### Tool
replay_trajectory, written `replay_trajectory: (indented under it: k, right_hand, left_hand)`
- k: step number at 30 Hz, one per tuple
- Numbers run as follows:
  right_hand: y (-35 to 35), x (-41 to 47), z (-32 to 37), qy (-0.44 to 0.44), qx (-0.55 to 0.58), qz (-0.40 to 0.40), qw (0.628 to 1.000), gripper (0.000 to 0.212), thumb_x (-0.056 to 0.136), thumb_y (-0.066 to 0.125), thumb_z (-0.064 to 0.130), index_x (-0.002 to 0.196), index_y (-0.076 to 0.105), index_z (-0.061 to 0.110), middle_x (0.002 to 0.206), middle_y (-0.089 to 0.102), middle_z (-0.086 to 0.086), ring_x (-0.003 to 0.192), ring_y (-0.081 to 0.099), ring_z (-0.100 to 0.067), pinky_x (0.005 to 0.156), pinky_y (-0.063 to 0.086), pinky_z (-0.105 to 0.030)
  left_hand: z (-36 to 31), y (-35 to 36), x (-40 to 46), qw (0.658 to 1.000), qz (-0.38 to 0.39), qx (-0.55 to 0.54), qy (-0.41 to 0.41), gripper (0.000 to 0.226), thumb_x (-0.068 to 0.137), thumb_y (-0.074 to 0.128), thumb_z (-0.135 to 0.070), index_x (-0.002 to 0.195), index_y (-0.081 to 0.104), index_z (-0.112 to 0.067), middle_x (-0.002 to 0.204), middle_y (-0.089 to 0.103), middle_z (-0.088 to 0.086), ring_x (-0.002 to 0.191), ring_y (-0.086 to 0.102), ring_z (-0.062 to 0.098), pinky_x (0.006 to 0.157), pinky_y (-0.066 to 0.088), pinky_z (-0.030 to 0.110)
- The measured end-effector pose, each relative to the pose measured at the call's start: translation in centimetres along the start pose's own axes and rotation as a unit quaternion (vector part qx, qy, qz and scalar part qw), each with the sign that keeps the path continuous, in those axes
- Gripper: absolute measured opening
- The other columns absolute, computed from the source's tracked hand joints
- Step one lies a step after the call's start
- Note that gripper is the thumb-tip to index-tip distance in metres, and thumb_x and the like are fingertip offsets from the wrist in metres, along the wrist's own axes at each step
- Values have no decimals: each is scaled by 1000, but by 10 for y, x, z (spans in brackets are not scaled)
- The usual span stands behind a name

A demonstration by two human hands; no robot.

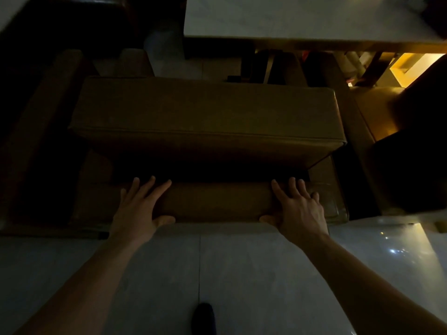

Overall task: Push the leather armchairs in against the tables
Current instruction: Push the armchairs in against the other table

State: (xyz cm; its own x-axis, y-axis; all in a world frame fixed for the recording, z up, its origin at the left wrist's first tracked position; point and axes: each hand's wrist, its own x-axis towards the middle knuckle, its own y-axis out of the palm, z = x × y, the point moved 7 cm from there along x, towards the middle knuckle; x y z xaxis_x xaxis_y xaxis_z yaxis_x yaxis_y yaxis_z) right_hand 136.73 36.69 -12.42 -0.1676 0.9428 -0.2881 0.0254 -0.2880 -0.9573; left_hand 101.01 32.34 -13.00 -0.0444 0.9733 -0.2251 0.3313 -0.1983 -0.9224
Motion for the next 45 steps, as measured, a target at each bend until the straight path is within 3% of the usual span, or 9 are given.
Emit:
replay_trajectory:
  k: [24,29,34,38,45]
  right_hand:
    - [-1,16,2,6,47,0,999,100,82,48,77,158,-1,35,167,-3,-14,153,-9,-36,120,5,-66]
    - [-4,14,3,13,52,20,998,103,80,50,78,157,-5,37,167,-7,-12,153,-12,-33,120,4,-65]
    - [-10,6,9,39,49,59,996,101,84,49,77,156,-7,36,167,-10,-10,153,-9,-34,121,10,-62]
    - [-23,-20,26,28,84,53,995,92,86,50,75,156,3,39,168,0,-9,154,-1,-33,121,12,-59]
    - [-74,-91,32,29,98,55,993,93,88,58,66,157,1,38,168,3,-11,154,-2,-32,122,11,-56]
  left_hand:
    - [2,-5,11,998,-49,12,28,90,78,57,-71,153,18,-43,163,20,2,150,4,31,120,7,57]
    - [0,-7,12,999,-19,27,21,92,79,58,-72,154,13,-42,164,14,2,150,-1,31,120,3,55]
    - [-3,-14,14,996,65,68,3,98,80,55,-75,154,-2,-43,166,-1,1,150,-7,30,121,7,52]
    - [-19,-25,-9,996,68,54,7,93,82,53,-74,155,7,-39,165,6,1,150,1,26,120,14,49]
    - [-61,-74,-82,997,64,40,3,92,82,51,-76,155,8,-38,165,9,-1,150,5,23,121,11,47]
